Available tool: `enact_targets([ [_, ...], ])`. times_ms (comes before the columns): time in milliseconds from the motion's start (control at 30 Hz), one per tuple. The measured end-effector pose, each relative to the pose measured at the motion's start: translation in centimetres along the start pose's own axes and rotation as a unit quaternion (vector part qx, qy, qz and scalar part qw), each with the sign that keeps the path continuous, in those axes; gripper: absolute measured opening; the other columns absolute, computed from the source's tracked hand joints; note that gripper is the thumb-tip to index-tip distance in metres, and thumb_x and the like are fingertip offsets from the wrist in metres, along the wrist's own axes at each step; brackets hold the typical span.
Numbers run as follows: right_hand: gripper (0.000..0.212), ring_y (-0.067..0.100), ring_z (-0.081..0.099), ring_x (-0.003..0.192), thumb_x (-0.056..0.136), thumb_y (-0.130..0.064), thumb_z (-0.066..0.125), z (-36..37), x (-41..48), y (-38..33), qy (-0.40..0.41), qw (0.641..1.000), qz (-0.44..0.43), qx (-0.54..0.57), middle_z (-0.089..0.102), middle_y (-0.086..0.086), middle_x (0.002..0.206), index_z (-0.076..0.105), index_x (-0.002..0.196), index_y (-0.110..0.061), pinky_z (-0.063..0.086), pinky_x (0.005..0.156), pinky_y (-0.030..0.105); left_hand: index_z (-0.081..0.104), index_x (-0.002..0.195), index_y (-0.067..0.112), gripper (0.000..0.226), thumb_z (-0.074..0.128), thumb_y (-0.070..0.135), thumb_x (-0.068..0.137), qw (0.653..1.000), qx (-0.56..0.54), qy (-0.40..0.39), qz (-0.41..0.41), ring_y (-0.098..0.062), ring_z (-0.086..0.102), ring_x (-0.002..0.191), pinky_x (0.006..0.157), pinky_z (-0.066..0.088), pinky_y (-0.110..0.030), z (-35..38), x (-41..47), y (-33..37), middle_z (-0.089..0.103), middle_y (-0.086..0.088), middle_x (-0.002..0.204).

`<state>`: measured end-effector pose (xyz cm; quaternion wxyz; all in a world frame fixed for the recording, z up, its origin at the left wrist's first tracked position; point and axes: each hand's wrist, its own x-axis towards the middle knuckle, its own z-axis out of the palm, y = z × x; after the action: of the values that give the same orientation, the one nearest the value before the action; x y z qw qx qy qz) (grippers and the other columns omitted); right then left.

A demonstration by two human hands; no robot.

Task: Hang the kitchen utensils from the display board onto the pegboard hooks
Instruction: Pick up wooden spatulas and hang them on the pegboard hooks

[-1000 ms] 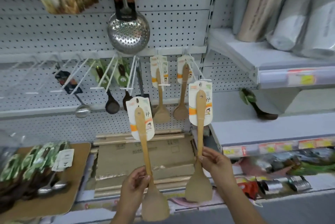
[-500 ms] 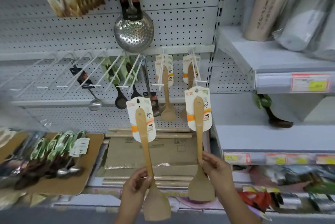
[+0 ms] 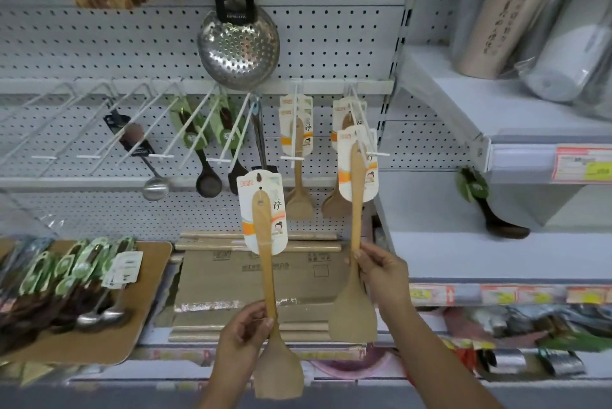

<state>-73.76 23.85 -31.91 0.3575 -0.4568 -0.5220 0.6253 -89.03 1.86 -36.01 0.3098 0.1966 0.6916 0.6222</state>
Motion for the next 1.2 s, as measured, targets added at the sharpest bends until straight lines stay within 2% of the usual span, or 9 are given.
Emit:
enact_targets([
  [100,0.020,0.028,0.073,0.091,0.093,-0.008,0.066,1.6,3.0,-1.6,-0.005,1.000,-0.008,-0.010,0.078,0.008,0.091,0.076,0.110,-0.014,0.057,0.086,0.042,0.071,0.105,0.010,0.025,0.066,-0.006,0.086,1.000,0.003,-0.017,-0.009,-0.034,0.070,0.088,0.080,0.059,-0.043,-0.5,0.5,-0.6,0.074,-0.013,0.092],
  [167,0.018,0.031,0.074,0.090,0.092,-0.007,0.067,2.3,5.3,-2.2,0.008,1.000,0.004,-0.007,0.078,0.008,0.087,0.074,0.109,-0.009,0.058,0.090,0.048,0.071,0.105,0.011,0.026,0.067,-0.006,0.086,1.000,0.001,-0.020,-0.007,-0.031,0.071,0.087,0.078,0.058,-0.039,-0.7,0.8,-0.8,0.074,-0.013,0.092],
  [267,0.016,0.029,0.075,0.085,0.091,-0.006,0.069,3.1,8.6,-2.5,0.030,0.999,0.023,-0.020,0.078,0.006,0.085,0.073,0.094,-0.022,0.059,0.087,0.050,0.071,0.104,0.011,0.028,0.068,-0.008,0.084,1.000,-0.003,-0.021,-0.007,-0.027,0.071,0.086,0.076,0.057,-0.036,-1.0,1.4,-1.0,0.075,-0.013,0.092],
  [433,0.018,0.029,0.074,0.084,0.086,-0.010,0.074,3.2,12.9,-1.7,0.058,0.995,0.060,-0.051,0.078,0.003,0.090,0.078,0.097,-0.024,0.057,0.065,0.039,0.070,0.104,0.005,0.026,0.067,-0.011,0.083,0.999,-0.009,-0.032,-0.027,-0.024,0.071,0.090,0.073,0.057,-0.025,-1.3,2.0,-1.5,0.076,-0.011,0.093],
  [567,0.018,0.024,0.073,0.091,0.081,-0.014,0.077,3.5,15.0,-1.0,0.060,0.992,0.072,-0.082,0.077,0.000,0.095,0.076,0.078,-0.032,0.060,0.083,0.041,0.070,0.101,0.007,0.028,0.066,-0.014,0.083,0.999,-0.013,-0.030,-0.031,-0.021,0.071,0.086,0.071,0.058,-0.024,-1.1,2.4,-1.5,0.076,-0.011,0.091],
  [767,0.031,0.025,0.068,0.102,0.083,-0.010,0.076,3.1,16.3,-0.9,0.056,0.986,0.099,-0.117,0.071,0.006,0.115,0.073,0.114,-0.014,0.056,0.096,0.042,0.074,0.100,0.013,0.026,0.068,-0.007,0.085,0.998,0.001,-0.063,-0.025,-0.027,0.070,0.089,0.081,0.055,-0.037,-1.1,2.7,-1.3,0.075,-0.012,0.093],
  [900,0.033,0.021,0.065,0.102,0.085,-0.003,0.070,3.4,13.1,-2.9,0.083,0.988,0.103,-0.077,0.067,0.002,0.115,0.070,0.117,-0.008,0.053,0.093,0.029,0.077,0.093,0.026,0.035,0.068,-0.007,0.085,0.997,0.023,-0.076,-0.019,-0.021,0.070,0.086,0.078,0.056,-0.029,-1.0,2.7,-1.3,0.076,-0.008,0.091],
  [1067,0.021,0.032,0.071,0.103,0.100,-0.013,0.054,6.1,4.9,-6.9,-0.088,0.982,0.089,0.143,0.073,0.017,0.112,0.067,0.114,-0.004,0.055,0.093,0.045,0.076,0.091,0.037,0.032,0.075,0.008,0.077,0.996,0.021,-0.087,-0.019,-0.013,0.066,0.084,0.078,0.053,-0.025,-0.1,2.6,-1.3,0.076,-0.007,0.092],
  [1200,0.037,0.031,0.072,0.099,0.091,-0.030,0.063,7.4,0.1,-7.2,-0.146,0.981,0.083,0.102,0.075,0.014,0.109,0.067,0.117,-0.004,0.058,0.087,0.047,0.076,0.097,0.033,0.032,0.074,0.015,0.070,0.995,0.011,-0.091,-0.024,-0.017,0.067,0.086,0.079,0.054,-0.034,0.8,2.6,-1.5,0.076,-0.009,0.095],
])
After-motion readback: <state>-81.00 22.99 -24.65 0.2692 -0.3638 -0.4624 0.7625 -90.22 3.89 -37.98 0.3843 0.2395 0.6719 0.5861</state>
